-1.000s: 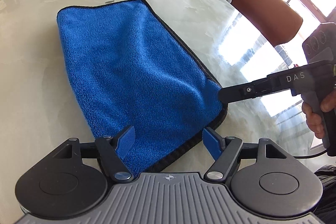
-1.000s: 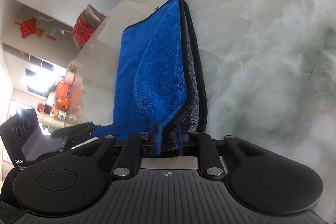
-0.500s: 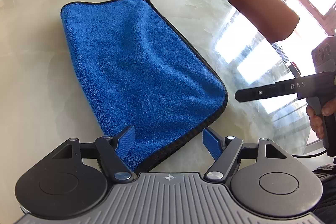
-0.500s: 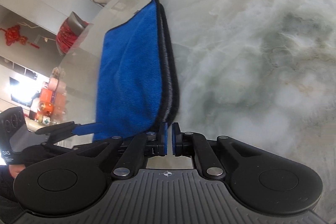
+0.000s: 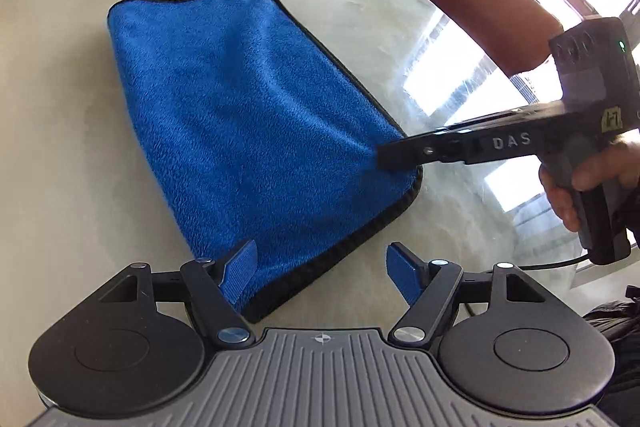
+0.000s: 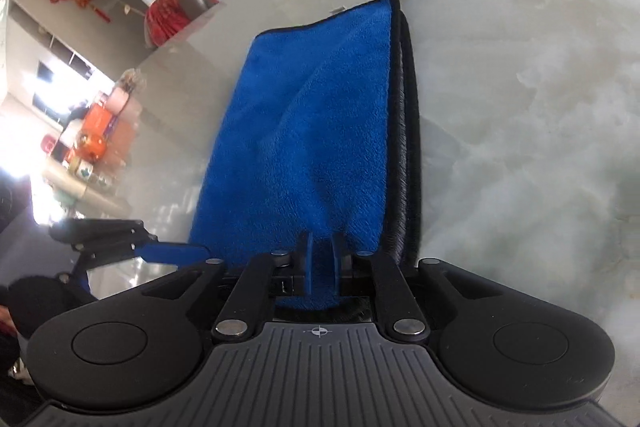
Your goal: Fold towel
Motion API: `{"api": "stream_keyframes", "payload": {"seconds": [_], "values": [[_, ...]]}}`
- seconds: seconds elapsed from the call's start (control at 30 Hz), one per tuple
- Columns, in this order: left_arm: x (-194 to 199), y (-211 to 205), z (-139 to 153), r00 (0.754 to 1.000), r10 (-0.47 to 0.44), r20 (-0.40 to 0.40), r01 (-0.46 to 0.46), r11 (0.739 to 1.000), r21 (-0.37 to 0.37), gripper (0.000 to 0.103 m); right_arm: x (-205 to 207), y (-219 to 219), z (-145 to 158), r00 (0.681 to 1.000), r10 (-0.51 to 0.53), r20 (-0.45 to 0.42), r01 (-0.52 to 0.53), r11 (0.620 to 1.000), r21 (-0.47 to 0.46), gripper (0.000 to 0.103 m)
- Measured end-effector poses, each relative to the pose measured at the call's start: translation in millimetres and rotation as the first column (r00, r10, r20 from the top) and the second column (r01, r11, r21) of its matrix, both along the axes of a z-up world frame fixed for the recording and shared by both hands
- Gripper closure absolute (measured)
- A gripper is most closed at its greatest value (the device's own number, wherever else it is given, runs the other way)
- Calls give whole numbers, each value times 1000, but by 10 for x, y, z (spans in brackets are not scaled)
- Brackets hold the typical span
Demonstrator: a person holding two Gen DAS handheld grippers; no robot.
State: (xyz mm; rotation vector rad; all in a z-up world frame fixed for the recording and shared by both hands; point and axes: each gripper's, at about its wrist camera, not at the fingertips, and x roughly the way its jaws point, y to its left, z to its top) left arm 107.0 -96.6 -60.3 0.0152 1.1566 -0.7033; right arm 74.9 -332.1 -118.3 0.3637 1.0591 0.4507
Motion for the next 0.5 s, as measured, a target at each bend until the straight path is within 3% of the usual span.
{"api": "stream_keyframes", "payload": {"seconds": [0.1, 0.2, 0.27, 0.5], "values": [[-42, 97, 43, 998, 58, 13, -58, 998, 12, 28, -117, -41, 95, 998, 53, 29, -51, 996, -67, 90], [-46, 179, 48, 992, 123, -22, -122, 992, 44, 28, -203, -61, 195, 998, 60, 25, -56, 990, -126, 57], [-36, 241, 21, 982, 176, -72, -174, 984, 34, 28, -250, -107, 246, 999, 34, 42, -26, 986, -163, 56], [43, 397, -71, 930, 321, -181, -333, 942, -38, 26, -197, -318, 108, 993, -96, -62, 95, 995, -13, 56]]}}
